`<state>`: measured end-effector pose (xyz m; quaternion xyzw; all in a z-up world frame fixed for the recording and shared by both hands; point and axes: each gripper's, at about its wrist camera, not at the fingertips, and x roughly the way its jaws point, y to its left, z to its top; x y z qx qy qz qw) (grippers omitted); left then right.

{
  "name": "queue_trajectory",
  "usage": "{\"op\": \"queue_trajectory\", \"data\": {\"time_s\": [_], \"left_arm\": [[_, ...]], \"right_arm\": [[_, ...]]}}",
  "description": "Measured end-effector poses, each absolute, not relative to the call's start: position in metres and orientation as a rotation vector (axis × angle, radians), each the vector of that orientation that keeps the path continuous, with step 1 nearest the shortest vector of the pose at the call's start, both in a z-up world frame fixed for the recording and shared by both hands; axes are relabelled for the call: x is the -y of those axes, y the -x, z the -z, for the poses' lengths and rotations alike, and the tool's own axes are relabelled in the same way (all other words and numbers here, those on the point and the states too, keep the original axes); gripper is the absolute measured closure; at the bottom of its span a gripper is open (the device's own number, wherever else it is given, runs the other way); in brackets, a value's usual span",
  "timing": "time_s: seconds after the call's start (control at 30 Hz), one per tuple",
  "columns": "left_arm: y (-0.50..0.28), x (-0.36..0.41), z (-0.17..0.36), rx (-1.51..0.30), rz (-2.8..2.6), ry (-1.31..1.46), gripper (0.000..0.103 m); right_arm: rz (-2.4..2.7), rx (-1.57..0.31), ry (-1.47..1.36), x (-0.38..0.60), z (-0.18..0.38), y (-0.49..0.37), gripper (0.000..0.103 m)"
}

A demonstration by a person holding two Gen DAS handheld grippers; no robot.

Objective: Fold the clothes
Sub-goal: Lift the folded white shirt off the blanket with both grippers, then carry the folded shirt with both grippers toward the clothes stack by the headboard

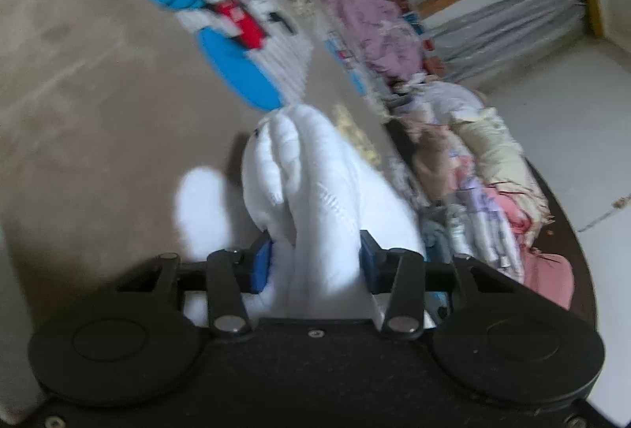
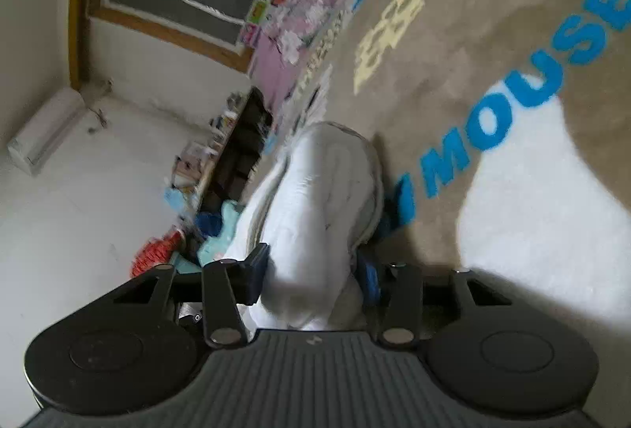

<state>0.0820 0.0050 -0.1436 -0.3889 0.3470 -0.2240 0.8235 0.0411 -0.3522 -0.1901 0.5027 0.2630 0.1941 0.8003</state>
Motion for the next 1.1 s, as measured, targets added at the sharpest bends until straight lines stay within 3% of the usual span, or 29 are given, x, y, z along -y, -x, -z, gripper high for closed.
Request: {"op": "queue_trajectory", "data": {"time_s": [0.4,1.1], "left_arm": [[-0.131,0.097,0.084,-0.713,0.744,0.741,0.061],[-0.182,0.437,0.022,-0.803,1.256,0.521,0.061]], "right_arm": [[-0.328,-0.208,-1.137,0.428,0.147,0.009,0.056],[0.139,0.4,-1.126,0.65,0.134,0.085,0.056]]}}
